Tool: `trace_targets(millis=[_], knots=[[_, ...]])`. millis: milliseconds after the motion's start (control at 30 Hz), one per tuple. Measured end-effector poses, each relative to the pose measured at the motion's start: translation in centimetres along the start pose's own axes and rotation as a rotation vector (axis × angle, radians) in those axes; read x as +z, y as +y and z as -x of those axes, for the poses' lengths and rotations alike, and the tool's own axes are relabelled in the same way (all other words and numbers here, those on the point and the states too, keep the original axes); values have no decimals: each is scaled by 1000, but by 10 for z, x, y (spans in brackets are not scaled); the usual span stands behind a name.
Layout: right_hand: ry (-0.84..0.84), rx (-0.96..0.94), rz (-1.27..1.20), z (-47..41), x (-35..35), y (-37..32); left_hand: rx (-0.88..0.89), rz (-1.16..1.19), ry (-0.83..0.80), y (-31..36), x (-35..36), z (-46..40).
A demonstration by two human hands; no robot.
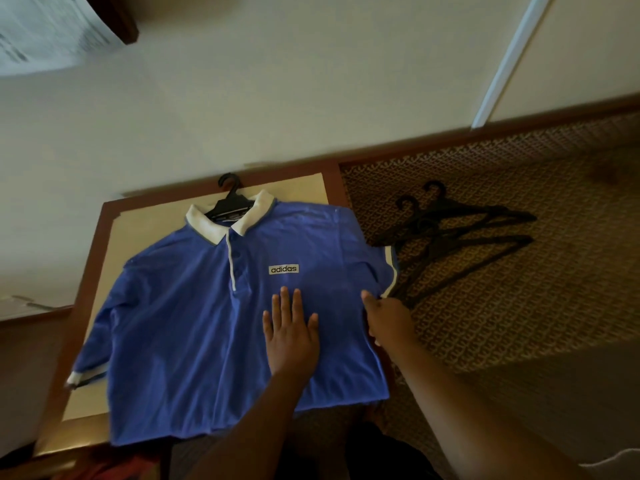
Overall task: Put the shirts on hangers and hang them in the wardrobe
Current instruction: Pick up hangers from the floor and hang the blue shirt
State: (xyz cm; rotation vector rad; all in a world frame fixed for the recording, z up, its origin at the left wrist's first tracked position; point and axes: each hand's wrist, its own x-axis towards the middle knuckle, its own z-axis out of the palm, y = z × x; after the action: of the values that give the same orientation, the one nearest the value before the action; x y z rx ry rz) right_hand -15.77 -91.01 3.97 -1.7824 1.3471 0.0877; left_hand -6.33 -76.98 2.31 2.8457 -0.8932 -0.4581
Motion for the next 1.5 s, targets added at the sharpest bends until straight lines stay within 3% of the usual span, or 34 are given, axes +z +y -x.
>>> trace_targets(millis=[267,367,467,567,633,733,933,1133,1333,1500], knots=[[98,52,-4,-5,7,-1,123,-75,28,-64,5,19],[276,-19,28,14,18,0,190,-36,-13,-77,0,22],[478,-233,251,45,48,0,195,25,41,-90,-6,31],[383,-483,545,69,91,4,173,-7,55,-116,-1,42],[251,-458,671,69,102,15,167,-45,65,-147,1,47],[192,-445,766,65,96,26,185,-64,89,-206,-1,53],[235,-403,734,87,124,-10,198,15,92,-244,-21,54],[201,-545,714,112,208,-61,170,-50,103,-243,-12,61],[198,-542,789,108,205,-58,102,-63,81,-303,-23,61],[175,-554,757,118,226,-81,71,2,79,-293,-28,62]])
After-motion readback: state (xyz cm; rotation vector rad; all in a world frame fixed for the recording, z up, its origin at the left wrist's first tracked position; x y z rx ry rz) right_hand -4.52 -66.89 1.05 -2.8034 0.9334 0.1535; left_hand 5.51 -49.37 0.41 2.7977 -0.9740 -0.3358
